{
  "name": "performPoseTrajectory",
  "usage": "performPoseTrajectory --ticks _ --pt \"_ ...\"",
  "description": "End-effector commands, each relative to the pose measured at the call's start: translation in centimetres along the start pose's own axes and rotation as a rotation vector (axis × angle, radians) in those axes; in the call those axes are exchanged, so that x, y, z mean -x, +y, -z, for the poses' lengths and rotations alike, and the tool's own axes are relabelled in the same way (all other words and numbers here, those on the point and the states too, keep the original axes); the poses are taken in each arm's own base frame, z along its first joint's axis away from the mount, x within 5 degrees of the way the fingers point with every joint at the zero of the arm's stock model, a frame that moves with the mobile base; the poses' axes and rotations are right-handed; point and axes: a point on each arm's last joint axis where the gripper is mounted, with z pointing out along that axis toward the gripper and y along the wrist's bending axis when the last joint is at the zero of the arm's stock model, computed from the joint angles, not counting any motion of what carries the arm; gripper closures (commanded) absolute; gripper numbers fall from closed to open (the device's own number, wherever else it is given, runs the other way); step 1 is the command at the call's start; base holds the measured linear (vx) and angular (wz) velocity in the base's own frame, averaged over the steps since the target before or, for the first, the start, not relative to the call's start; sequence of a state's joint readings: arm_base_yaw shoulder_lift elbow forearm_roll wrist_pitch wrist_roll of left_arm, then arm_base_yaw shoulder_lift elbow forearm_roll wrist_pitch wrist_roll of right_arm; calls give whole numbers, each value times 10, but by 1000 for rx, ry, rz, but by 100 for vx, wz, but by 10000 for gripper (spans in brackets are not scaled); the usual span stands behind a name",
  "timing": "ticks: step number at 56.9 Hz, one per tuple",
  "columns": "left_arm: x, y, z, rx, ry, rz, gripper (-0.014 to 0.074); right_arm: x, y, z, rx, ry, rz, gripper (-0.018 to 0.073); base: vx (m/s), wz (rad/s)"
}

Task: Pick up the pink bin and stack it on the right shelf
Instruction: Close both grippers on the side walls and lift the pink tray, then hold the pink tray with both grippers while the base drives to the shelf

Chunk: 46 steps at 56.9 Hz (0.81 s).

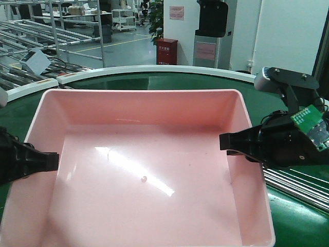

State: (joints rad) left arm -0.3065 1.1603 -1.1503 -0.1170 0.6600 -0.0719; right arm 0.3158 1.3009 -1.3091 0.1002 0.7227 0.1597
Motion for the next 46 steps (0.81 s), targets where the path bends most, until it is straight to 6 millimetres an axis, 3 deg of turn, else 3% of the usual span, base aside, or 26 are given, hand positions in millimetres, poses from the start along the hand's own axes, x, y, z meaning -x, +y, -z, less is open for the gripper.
performPoseTrajectory --ticks 1,46 --pt "16 5 18 51 -138 -76 598 20 -7 24 -53 -165 73 568 0 0" --pt "16 5 18 52 -134 -76 598 19 -7 24 -54 -158 72 568 -1 1"
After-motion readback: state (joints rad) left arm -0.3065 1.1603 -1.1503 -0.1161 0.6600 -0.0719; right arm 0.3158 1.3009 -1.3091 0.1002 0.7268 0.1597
